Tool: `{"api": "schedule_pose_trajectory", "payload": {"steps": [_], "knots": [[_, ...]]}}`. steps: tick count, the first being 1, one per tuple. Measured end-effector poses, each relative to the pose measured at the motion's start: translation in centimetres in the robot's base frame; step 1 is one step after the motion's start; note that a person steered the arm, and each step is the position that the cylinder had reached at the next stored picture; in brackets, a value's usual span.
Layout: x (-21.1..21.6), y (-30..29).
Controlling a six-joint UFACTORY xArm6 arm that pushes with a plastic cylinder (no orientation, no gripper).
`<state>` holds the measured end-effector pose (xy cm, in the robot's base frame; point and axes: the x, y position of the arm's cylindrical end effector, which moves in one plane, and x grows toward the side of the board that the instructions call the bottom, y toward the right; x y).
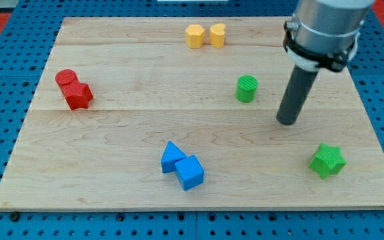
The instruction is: Push the green circle into the green star
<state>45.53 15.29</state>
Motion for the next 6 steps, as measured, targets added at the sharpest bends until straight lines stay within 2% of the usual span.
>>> {"api": "schedule_pose_trajectory", "payload": {"steps": [2,3,4,6], "knots": [[-9.9,-1.6],[-12.9,-5.7],[-12.7,-5.9],[-5.3,-5.9]]}}
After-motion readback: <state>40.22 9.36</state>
